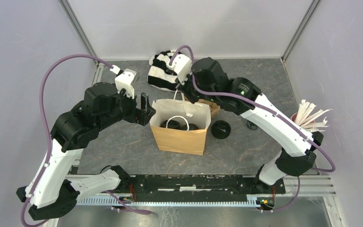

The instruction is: Pack the takeout coffee

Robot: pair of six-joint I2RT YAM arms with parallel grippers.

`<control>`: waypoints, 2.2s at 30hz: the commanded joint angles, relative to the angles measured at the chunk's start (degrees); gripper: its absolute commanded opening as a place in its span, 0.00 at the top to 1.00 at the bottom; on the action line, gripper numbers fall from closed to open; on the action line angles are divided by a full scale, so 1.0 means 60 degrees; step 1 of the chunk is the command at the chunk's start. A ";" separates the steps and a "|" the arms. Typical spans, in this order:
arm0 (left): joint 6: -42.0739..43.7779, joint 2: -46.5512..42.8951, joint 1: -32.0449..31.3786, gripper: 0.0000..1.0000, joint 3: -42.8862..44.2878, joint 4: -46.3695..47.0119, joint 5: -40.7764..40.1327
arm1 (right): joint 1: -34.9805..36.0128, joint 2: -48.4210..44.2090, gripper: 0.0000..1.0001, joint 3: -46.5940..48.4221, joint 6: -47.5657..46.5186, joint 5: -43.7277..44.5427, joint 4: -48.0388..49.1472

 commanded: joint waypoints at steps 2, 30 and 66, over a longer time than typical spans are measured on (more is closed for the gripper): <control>0.0133 0.0004 -0.0060 0.13 0.0162 0.0142 -0.0214 | 0.0230 -0.0077 1.00 -0.1071 -0.0321 0.0418 0.1383; 0.0440 -0.0186 -0.0062 0.12 -0.0030 0.0068 -0.0297 | 0.0247 -0.2493 0.39 -0.3819 0.2296 0.1874 0.2821; 0.0958 -0.0394 -0.1159 0.05 -0.1018 0.0196 -0.1297 | -1.1738 -0.3793 0.48 -0.7507 0.1895 0.3306 0.0634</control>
